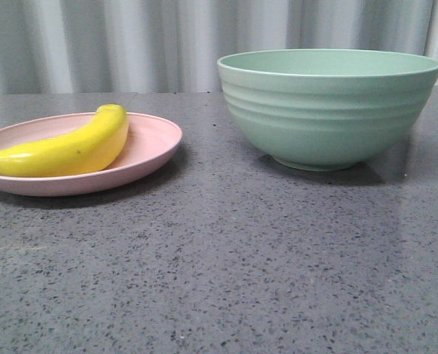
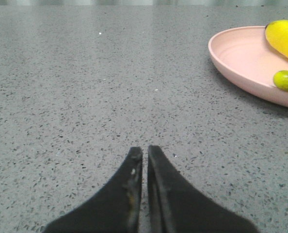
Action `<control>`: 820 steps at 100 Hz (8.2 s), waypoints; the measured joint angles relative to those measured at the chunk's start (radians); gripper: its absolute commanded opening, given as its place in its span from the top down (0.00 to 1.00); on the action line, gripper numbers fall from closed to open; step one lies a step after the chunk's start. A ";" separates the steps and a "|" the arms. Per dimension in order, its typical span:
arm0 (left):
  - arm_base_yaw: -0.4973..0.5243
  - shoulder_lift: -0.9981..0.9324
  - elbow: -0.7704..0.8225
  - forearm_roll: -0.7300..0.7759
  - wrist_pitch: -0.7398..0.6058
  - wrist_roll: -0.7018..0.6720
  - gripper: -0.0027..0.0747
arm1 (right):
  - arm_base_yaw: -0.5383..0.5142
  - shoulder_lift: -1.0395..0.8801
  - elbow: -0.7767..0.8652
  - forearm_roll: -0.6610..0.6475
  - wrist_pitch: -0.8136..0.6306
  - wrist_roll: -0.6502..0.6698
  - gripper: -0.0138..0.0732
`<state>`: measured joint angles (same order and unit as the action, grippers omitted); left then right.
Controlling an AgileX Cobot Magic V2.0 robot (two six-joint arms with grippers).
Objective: Transfer banana from pink plate to green bowl
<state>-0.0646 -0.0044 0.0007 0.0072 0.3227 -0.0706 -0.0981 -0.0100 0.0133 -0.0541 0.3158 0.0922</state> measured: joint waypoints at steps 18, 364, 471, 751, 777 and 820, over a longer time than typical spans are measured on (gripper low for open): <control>0.000 0.000 0.000 0.000 0.000 0.000 0.99 | 0.000 0.000 0.000 0.000 0.000 0.000 0.93; 0.000 0.447 -0.302 -0.076 -0.275 -0.003 0.63 | 0.000 0.376 -0.325 0.079 -0.063 0.000 0.93; -0.265 0.735 -0.476 -0.081 -0.201 -0.003 0.40 | 0.000 0.376 -0.300 0.079 -0.068 0.000 0.93; -0.438 1.412 -1.045 -0.230 0.382 0.277 0.99 | 0.148 0.481 -0.545 0.066 0.173 -0.026 0.63; -0.552 1.304 -1.127 -0.230 0.410 0.285 0.99 | 0.357 0.717 -0.807 0.154 0.296 -0.030 0.52; -0.791 1.300 -1.165 -0.230 0.412 0.289 0.99 | 0.584 1.195 -1.182 0.311 0.275 -0.030 0.32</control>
<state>-0.8557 1.2956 -1.1638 -0.2231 0.7352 0.2185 0.4854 1.1851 -1.1691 0.2567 0.5908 0.0618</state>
